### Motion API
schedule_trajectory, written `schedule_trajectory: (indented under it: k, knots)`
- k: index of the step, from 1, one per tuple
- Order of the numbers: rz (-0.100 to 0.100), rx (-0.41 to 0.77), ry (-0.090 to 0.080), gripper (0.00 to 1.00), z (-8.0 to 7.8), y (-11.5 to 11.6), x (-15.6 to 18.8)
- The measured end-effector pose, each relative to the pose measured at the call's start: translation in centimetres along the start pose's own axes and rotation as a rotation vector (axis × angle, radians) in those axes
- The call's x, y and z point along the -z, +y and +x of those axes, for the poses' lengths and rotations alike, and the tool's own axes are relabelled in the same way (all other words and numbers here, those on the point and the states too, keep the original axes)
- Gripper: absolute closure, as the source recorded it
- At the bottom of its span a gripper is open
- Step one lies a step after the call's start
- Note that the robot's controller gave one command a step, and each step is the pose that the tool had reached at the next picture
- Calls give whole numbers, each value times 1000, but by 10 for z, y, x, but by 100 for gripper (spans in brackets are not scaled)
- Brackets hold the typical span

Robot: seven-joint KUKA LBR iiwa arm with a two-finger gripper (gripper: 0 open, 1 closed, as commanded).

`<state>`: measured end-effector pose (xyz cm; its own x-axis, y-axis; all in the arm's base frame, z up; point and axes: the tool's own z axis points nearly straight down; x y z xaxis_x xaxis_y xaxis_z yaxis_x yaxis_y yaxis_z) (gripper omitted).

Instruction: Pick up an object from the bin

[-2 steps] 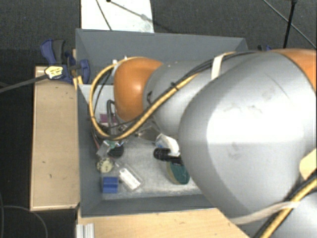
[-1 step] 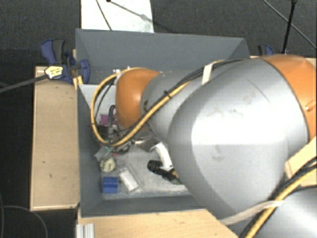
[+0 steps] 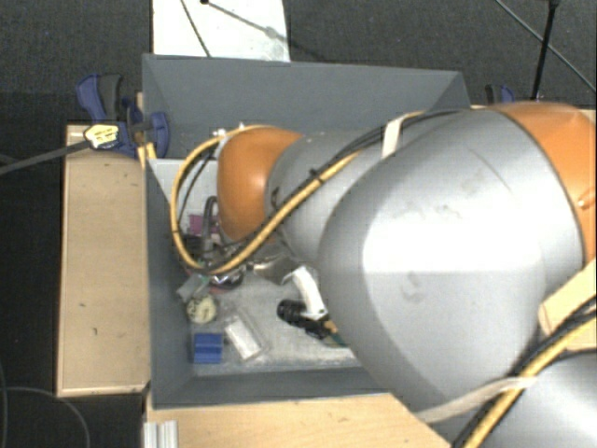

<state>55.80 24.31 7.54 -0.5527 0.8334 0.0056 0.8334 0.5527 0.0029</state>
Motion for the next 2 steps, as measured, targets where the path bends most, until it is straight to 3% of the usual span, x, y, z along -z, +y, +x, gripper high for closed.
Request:
schedule_trajectory:
  k: [1,2]
  knots:
    - [2,3,2,100,0,1,2]
    - [-3,11,-7,100,0,3,69]
